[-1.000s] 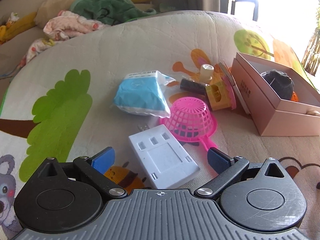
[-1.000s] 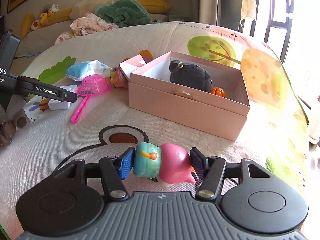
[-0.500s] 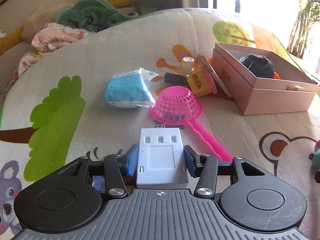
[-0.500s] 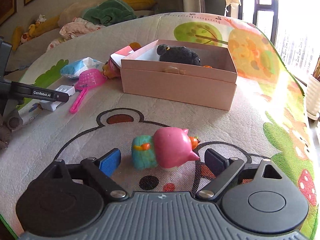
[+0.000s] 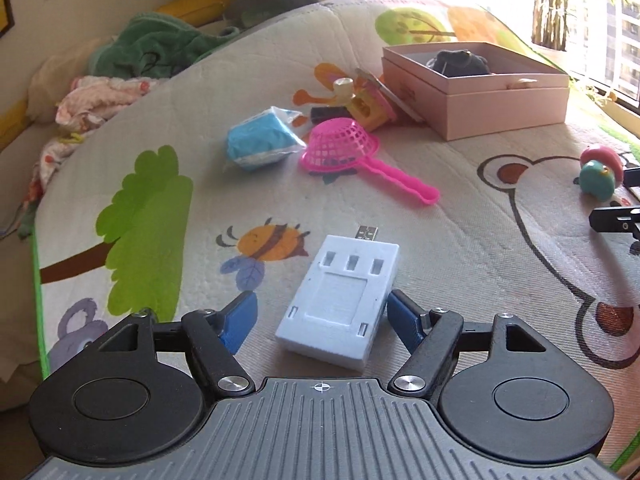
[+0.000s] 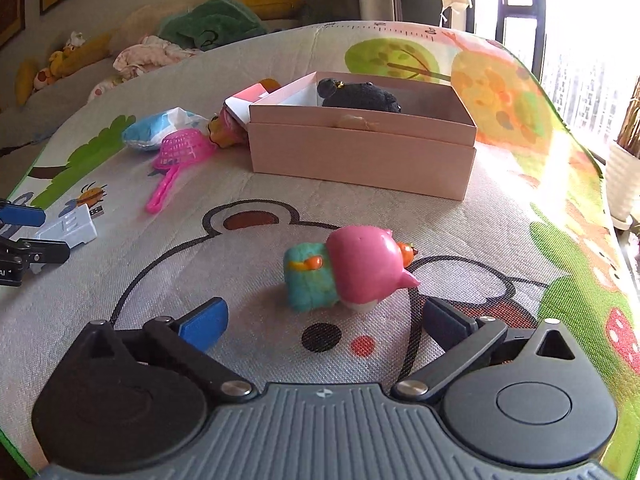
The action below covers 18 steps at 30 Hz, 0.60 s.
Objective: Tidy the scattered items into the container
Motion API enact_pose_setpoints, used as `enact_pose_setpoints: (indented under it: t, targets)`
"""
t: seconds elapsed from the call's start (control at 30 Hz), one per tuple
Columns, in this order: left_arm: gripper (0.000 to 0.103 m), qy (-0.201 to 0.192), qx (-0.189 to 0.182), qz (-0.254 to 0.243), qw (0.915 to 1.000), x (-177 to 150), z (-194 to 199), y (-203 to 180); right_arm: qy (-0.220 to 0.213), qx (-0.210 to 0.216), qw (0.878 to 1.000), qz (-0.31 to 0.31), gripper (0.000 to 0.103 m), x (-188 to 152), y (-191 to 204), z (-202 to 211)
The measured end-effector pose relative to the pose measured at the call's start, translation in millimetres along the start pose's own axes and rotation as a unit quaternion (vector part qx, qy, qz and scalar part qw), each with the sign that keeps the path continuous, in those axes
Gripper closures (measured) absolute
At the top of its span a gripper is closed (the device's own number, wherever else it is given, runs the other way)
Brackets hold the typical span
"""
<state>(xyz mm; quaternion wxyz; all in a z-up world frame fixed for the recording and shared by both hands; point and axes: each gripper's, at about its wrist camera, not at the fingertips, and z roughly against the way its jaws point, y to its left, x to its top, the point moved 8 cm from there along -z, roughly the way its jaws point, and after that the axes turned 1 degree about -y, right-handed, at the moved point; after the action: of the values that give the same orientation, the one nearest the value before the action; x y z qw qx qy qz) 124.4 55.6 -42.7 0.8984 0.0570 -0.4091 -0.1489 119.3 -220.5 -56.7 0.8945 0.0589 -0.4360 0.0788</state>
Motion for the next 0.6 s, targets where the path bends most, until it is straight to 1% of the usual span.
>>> enact_pose_setpoints:
  t: [0.07, 0.1, 0.17, 0.27, 0.33, 0.37, 0.43, 0.47, 0.53, 0.6]
  targets:
    - [0.011, 0.002, 0.023, -0.006, 0.9997, -3.4, 0.7, 13.4, 0.004, -0.004, 1.000, -0.010, 0.000, 0.9, -0.1, -0.8]
    - [0.008, 0.004, 0.035, -0.008, 0.9993, -4.5, 0.6, 18.6, 0.008, -0.006, 1.000, -0.013, 0.000, 1.3, 0.1, -1.1]
    - [0.007, 0.014, 0.060, -0.005, 0.9981, -8.7, 0.4, 32.6, 0.013, -0.011, 1.000, -0.010, 0.000, 0.9, 1.2, -1.9]
    - [0.006, 0.023, 0.078, 0.027, 0.9963, -13.5, 4.4, 50.7, 0.012, -0.010, 1.000, -0.006, 0.000, 0.4, 0.6, -2.0]
    - [0.005, 0.023, 0.060, 0.071, 0.9955, -14.6, 9.8, 56.2, 0.005, -0.009, 1.000, -0.004, 0.000, -0.8, 0.4, -0.8]
    - [0.003, 0.021, 0.039, 0.099, 0.9941, -14.0, 11.9, 55.8, 0.001, -0.009, 1.000, -0.004, 0.000, -1.6, 0.5, -0.1]
    - [0.001, 0.013, -0.001, 0.152, 0.9883, -11.1, 14.2, 51.0, -0.007, -0.012, 1.000, 0.000, 0.000, -2.6, 1.3, 0.7]
    - [0.001, 0.011, -0.014, 0.173, 0.9848, -9.3, 13.0, 46.9, -0.011, -0.014, 1.000, 0.001, 0.000, -3.0, 2.0, 0.9]
    - [0.000, 0.013, -0.017, 0.188, 0.9819, -4.5, 6.6, 39.4, -0.016, -0.015, 1.000, 0.003, 0.000, -3.3, 2.5, 1.4]
    - [0.000, 0.018, -0.002, 0.187, 0.9821, 1.2, -3.7, 30.4, -0.018, -0.014, 1.000, 0.004, 0.000, -3.3, 2.2, 1.7]
